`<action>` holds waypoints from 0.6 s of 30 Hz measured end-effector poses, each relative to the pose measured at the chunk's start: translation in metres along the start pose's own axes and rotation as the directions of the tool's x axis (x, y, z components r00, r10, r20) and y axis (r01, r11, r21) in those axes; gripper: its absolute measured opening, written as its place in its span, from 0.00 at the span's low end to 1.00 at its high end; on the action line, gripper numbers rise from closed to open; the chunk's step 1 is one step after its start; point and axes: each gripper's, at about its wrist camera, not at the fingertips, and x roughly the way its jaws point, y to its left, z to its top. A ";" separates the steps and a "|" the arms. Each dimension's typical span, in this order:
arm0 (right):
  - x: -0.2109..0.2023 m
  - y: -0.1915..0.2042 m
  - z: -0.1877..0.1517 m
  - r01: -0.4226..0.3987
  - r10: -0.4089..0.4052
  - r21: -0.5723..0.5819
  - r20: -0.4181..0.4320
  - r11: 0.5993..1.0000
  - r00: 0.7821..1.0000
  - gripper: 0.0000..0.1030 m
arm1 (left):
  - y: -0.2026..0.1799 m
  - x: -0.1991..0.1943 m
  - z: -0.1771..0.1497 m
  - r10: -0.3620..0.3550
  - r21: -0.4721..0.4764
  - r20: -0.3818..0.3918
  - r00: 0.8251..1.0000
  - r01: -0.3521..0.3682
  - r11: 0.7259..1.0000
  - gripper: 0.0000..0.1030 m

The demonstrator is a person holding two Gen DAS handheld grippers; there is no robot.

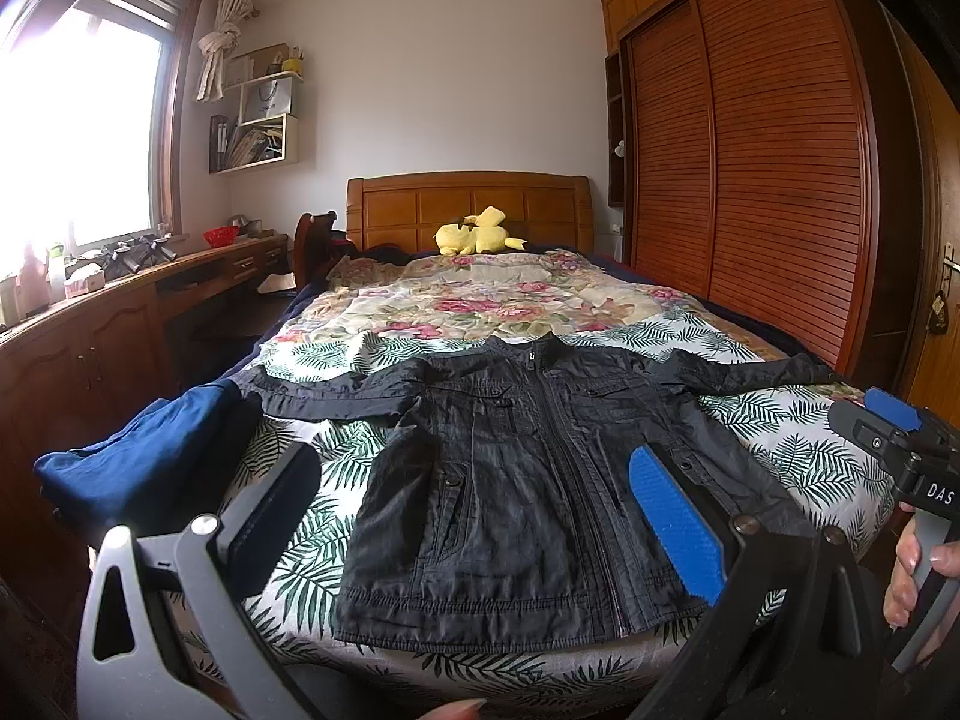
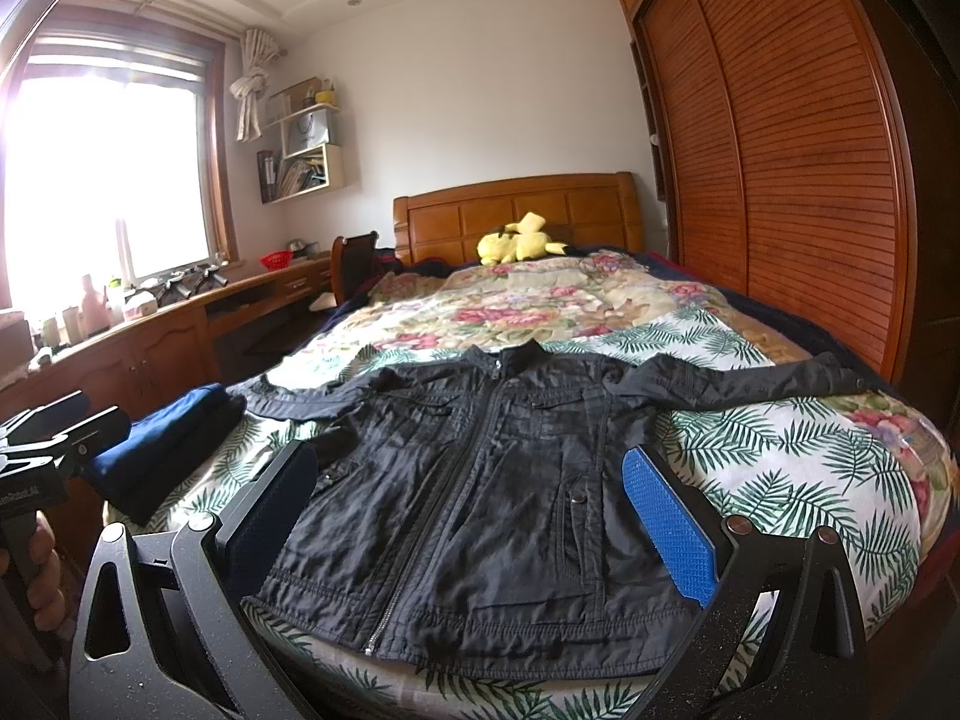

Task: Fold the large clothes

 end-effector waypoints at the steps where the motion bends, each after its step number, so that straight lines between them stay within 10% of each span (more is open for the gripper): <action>1: 0.000 0.000 0.000 0.000 0.000 0.000 -0.001 1.000 1.000 1.00 | 0.000 0.000 0.000 0.000 0.001 0.000 1.000 0.000 1.000 1.00; 18: 0.015 0.003 -0.012 -0.033 0.032 -0.023 -0.034 0.999 0.999 1.00 | 0.013 0.029 -0.010 0.023 -0.004 -0.052 0.998 -0.023 1.000 1.00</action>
